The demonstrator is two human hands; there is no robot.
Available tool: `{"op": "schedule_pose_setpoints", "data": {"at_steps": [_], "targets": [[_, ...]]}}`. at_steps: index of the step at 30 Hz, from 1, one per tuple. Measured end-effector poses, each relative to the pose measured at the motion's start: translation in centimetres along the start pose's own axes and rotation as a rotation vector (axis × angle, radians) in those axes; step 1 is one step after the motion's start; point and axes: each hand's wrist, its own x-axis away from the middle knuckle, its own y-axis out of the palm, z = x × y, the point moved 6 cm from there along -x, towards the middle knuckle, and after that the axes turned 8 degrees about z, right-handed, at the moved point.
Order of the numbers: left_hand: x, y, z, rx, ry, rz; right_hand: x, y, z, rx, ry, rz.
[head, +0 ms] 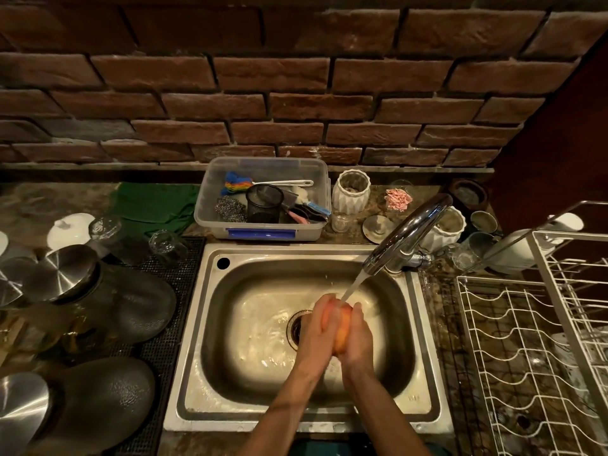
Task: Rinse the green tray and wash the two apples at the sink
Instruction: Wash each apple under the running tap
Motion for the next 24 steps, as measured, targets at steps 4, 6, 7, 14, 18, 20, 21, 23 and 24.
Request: {"op": "schedule_pose_setpoints", "data": {"at_steps": [4, 6, 7, 14, 18, 20, 21, 23, 24], "targets": [[0.6, 0.2, -0.3, 0.151, -0.096, -0.07, -0.3, -0.1, -0.1, 0.029, 0.037, -0.099], [0.4, -0.2, -0.4, 0.151, -0.141, -0.067, 0.0, -0.3, -0.5, 0.04, 0.019, -0.172], [0.1, -0.3, -0.2, 0.139, -0.16, -0.067, 0.2, -0.4, -0.7, 0.042, -0.021, -0.206], [-0.3, -1.3, 0.2, 0.145, -0.485, -0.107, 1.9, -1.7, -2.9, 0.451, -0.557, -0.282], [0.5, -1.4, -0.6, 0.263, -0.637, -0.202, 2.3, -2.1, -3.6, 0.566, -0.721, -0.331], [0.5, -1.0, -0.8, 0.323, -0.589, -0.188, 2.3, -2.2, -3.6, 0.529, -0.726, -0.303], [0.5, -0.7, -0.9, 0.345, -0.561, -0.176, 2.3, -2.1, -3.6, 0.507, -0.723, -0.279], [0.3, -0.6, -1.2, 0.331, -0.513, -0.113, 2.6, -1.9, -3.2, 0.49, -0.726, -0.238], [0.2, -0.7, -1.3, 0.296, -0.483, -0.078, 2.8, -1.7, -3.0, 0.486, -0.727, -0.213]]}}
